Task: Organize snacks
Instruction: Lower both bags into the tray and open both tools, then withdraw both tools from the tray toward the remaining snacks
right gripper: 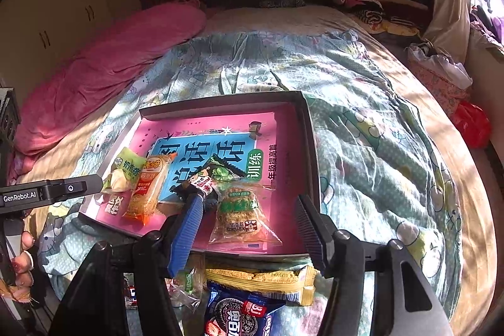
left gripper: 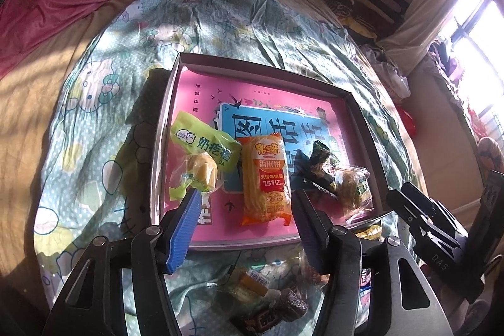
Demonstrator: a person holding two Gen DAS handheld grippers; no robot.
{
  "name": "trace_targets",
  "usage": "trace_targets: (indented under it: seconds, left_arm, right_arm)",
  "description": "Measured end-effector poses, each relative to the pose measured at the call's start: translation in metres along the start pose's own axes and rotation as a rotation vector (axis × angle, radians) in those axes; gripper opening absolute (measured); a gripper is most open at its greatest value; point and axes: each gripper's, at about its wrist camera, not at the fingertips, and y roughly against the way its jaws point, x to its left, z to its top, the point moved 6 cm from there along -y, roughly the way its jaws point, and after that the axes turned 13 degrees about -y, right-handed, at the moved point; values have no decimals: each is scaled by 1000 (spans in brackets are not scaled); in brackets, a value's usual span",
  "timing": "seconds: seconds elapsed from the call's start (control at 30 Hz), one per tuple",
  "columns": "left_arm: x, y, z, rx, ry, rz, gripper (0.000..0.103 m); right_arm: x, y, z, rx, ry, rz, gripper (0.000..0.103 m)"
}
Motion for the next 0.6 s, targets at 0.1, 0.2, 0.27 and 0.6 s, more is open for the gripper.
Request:
trace_targets:
  seconds: [0.1, 0.2, 0.27, 0.6]
  left_arm:
    - [-1, 3, -1, -3, -3, 3, 62]
    - [-3, 7, -2, -8, -8, 3, 62]
    - [-4, 10, -2, -11, -8, 1, 62]
    - [-8, 26, -8, -27, -15, -8, 62]
  right_arm:
    - [2, 4, 0, -5, 4, 4, 61]
    - [3, 8, 0, -12, 7, 6, 61]
    - [4, 11, 1, -17, 7, 8, 61]
    - [5, 28, 4, -50, 6, 8, 63]
